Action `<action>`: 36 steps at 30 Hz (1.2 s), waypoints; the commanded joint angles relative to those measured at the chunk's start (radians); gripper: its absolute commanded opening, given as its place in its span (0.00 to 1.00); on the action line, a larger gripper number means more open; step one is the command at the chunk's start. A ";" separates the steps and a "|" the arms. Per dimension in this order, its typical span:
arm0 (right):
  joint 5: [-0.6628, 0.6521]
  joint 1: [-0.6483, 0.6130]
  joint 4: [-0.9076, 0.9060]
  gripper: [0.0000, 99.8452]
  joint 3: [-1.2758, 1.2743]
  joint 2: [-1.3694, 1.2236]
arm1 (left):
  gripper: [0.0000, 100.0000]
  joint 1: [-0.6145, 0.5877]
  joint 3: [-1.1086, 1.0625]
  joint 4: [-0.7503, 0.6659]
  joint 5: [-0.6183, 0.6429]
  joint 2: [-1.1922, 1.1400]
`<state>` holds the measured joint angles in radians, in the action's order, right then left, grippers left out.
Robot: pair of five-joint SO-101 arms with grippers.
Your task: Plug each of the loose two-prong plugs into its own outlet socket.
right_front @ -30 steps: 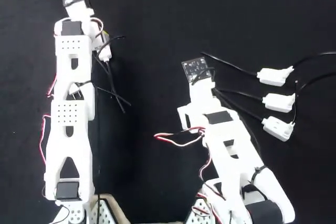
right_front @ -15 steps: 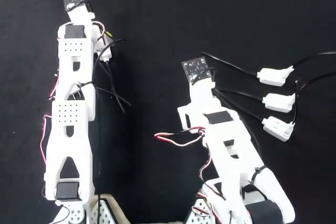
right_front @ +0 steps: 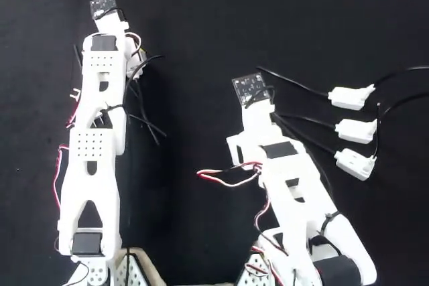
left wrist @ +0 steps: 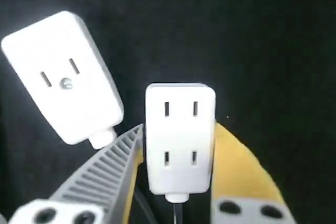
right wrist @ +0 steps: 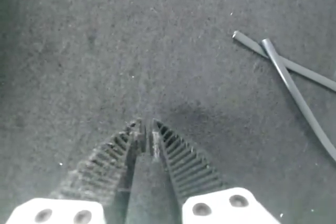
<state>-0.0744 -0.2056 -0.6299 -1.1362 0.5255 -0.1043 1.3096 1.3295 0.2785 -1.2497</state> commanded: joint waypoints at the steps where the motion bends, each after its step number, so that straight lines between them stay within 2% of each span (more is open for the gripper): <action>1: 0.003 -0.015 0.017 0.02 0.002 0.007 | 0.05 0.012 -0.008 -0.006 0.005 0.017; 2: 0.002 -0.015 0.017 0.02 0.002 0.007 | 0.02 0.012 -0.007 -0.002 0.003 0.017; 8: 0.000 -0.014 0.017 0.02 0.002 0.007 | 0.03 0.084 0.019 0.094 -0.130 0.034; 11: 0.000 -0.012 0.017 0.02 0.002 0.007 | 0.03 0.102 0.124 0.176 -0.153 0.041; 17: 0.000 -0.012 0.017 0.02 0.002 0.007 | 0.03 0.062 0.363 0.341 -0.192 0.051; 25: 0.000 -0.012 0.017 0.02 0.002 0.007 | 0.03 0.064 0.357 0.425 -0.222 0.146; 36: 0.000 -0.011 0.017 0.02 0.002 0.007 | 0.03 0.070 0.308 0.434 -0.221 0.396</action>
<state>-0.0744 -0.2056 -0.6299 -1.1362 0.5255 -0.0368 1.6057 1.7515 0.0621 -0.9674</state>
